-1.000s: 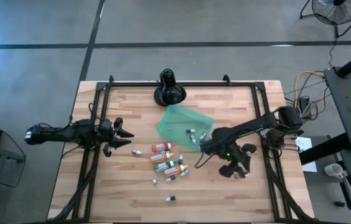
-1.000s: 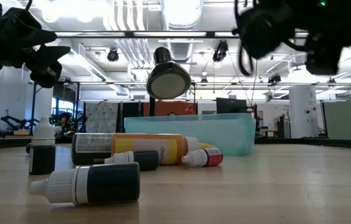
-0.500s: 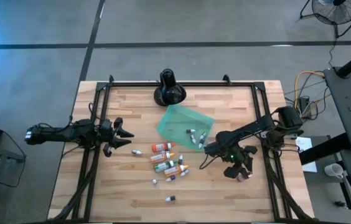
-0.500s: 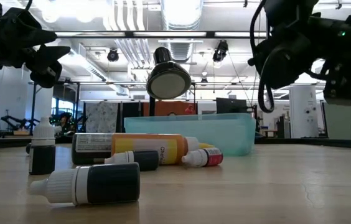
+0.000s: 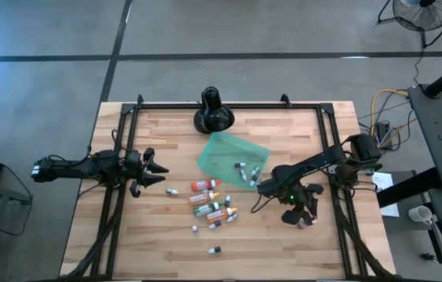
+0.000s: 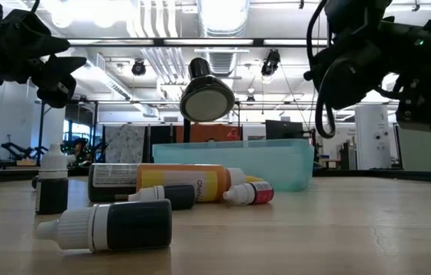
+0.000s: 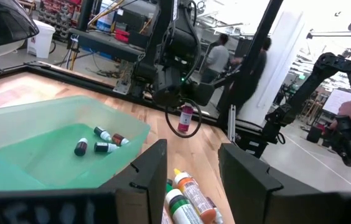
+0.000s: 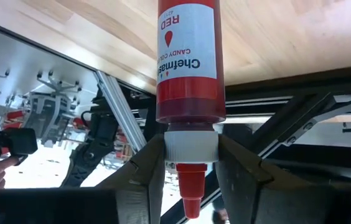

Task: Pick & Place food coloring
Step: Put the large red food coloring bottle into the green bin

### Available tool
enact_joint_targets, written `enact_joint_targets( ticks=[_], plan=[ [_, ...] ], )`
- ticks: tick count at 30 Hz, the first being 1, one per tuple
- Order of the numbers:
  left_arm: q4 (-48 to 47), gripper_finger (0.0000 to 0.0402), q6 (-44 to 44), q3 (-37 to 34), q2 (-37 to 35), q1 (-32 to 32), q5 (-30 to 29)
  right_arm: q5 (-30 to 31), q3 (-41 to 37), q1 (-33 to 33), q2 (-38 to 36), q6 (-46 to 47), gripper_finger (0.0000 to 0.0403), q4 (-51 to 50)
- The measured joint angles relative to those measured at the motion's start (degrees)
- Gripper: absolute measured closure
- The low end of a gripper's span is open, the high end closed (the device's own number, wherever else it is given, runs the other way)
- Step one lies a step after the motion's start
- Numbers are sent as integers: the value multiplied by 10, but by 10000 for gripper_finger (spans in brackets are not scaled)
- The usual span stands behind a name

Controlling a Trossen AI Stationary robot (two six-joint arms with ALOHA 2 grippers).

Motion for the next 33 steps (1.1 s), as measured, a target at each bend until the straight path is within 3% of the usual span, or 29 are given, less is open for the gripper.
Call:
enact_joint_targets(
  ticks=[9,23,33],
  plan=[
    [0,284,0,0,0,0,0,-4,4,0,0,16,259,16],
    [0,284,0,0,0,0,0,-15,4,0,0,29,267,22],
    [0,284,0,0,0,0,0,-15,4,-2,-1,32,236,25]
  ],
)
